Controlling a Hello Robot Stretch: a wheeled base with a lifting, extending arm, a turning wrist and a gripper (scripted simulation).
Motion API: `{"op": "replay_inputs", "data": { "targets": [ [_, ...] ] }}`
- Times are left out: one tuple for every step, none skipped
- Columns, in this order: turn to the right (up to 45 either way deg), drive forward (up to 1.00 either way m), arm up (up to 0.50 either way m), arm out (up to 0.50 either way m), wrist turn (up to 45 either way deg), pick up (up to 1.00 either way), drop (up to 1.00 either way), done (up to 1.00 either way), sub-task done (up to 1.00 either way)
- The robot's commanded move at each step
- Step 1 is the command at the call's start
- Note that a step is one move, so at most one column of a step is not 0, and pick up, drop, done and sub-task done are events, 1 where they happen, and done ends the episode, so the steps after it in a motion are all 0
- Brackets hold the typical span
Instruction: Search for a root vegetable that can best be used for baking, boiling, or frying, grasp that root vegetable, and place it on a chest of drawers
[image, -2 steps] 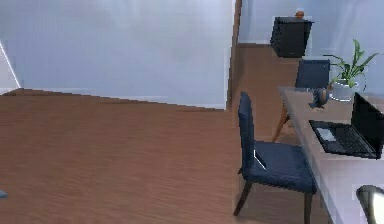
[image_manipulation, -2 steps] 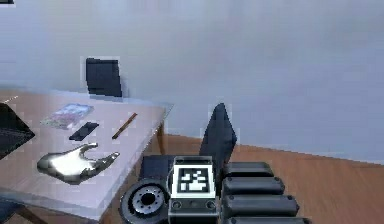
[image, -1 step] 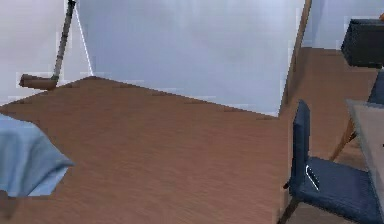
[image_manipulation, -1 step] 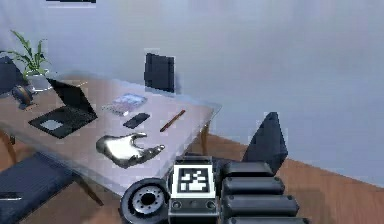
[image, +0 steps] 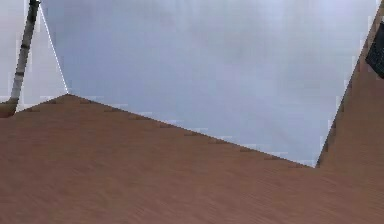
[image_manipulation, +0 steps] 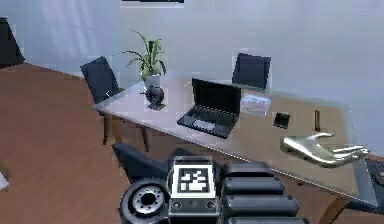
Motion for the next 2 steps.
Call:
{"op": "replay_inputs", "data": {
  "targets": [
    [36.0,0.0,0.0,0.0,0.0,0.0,0.0,0.0,0.0],
    [0.0,0.15,0.0,0.0,0.0,0.0,0.0,0.0,0.0]
  ]
}}
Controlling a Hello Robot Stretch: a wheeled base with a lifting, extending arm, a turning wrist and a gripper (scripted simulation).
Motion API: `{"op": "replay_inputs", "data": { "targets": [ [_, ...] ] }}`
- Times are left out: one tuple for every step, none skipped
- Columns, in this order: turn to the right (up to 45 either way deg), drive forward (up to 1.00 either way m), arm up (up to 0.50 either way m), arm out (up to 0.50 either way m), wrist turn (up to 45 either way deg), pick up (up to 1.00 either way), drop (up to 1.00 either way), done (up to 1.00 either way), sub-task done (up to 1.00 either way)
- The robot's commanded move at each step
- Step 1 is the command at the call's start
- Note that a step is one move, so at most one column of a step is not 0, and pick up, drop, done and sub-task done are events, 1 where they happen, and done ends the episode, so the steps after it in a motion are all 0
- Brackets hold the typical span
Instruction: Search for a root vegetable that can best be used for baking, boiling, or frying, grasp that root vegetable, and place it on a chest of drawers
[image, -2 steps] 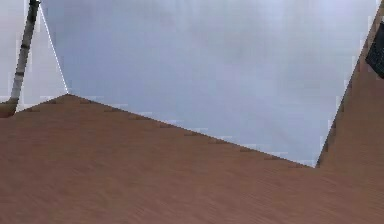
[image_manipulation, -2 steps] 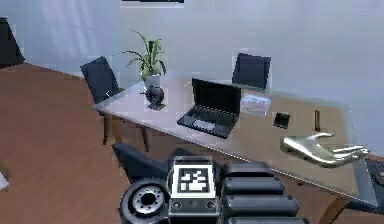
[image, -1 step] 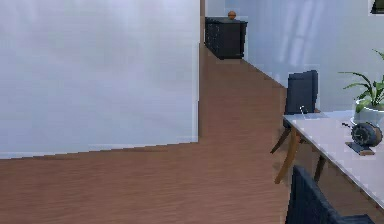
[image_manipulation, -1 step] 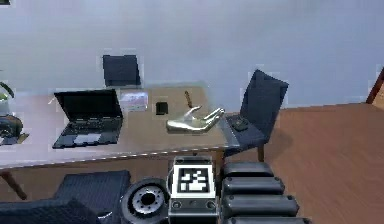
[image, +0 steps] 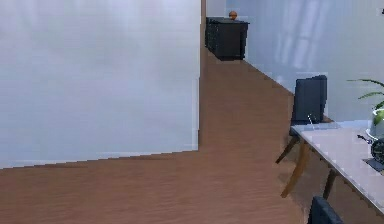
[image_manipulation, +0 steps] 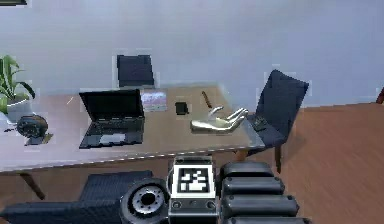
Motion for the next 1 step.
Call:
{"op": "replay_inputs", "data": {
  "targets": [
    [12.0,0.0,0.0,0.0,0.0,0.0,0.0,0.0,0.0]
  ]
}}
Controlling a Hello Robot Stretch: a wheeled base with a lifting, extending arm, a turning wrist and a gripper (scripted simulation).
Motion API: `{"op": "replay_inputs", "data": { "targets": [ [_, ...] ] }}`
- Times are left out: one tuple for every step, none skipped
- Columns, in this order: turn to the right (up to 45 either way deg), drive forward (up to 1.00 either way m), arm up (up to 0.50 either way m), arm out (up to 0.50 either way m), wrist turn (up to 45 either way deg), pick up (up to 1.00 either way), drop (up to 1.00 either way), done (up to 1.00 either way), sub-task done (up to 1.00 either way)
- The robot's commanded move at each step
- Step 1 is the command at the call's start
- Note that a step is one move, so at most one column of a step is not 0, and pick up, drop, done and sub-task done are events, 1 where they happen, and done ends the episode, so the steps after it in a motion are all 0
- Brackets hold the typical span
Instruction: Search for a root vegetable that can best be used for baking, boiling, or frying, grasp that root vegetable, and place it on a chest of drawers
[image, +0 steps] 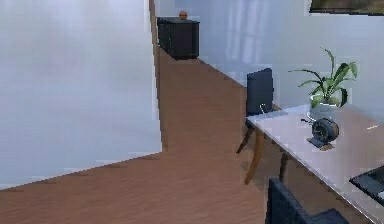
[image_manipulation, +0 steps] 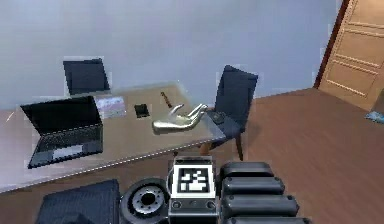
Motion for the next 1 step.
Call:
{"op": "replay_inputs", "data": {
  "targets": [
    [0.0,1.0,0.0,0.0,0.0,0.0,0.0,0.0,0.0]
  ]
}}
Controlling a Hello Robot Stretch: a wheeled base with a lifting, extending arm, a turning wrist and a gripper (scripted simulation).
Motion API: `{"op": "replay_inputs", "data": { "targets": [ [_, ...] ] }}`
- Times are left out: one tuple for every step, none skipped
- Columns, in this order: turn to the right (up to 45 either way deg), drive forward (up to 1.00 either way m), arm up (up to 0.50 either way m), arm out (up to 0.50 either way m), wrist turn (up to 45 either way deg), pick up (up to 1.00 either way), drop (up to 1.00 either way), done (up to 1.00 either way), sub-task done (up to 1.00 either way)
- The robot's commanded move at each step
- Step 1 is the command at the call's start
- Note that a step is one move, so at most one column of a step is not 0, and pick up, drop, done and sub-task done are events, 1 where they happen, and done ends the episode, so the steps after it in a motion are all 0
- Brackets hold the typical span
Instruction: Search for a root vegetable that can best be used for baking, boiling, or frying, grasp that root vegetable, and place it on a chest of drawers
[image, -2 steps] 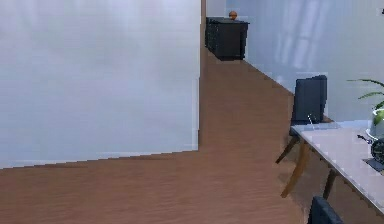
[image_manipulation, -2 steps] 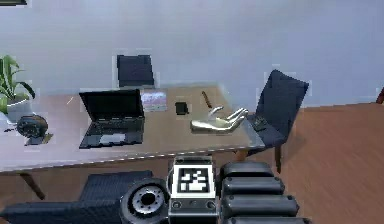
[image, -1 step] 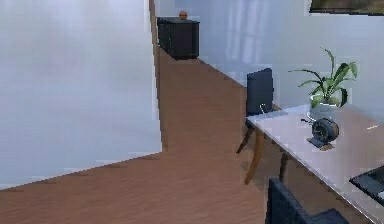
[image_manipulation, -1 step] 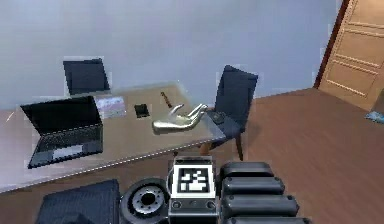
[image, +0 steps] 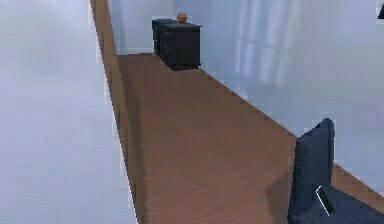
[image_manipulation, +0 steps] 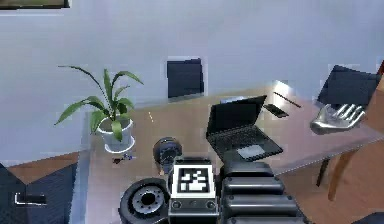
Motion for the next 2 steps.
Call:
{"op": "replay_inputs", "data": {
  "targets": [
    [0.0,1.0,0.0,0.0,0.0,0.0,0.0,0.0,0.0],
    [6.0,0.0,0.0,0.0,0.0,0.0,0.0,0.0,0.0]
  ]
}}
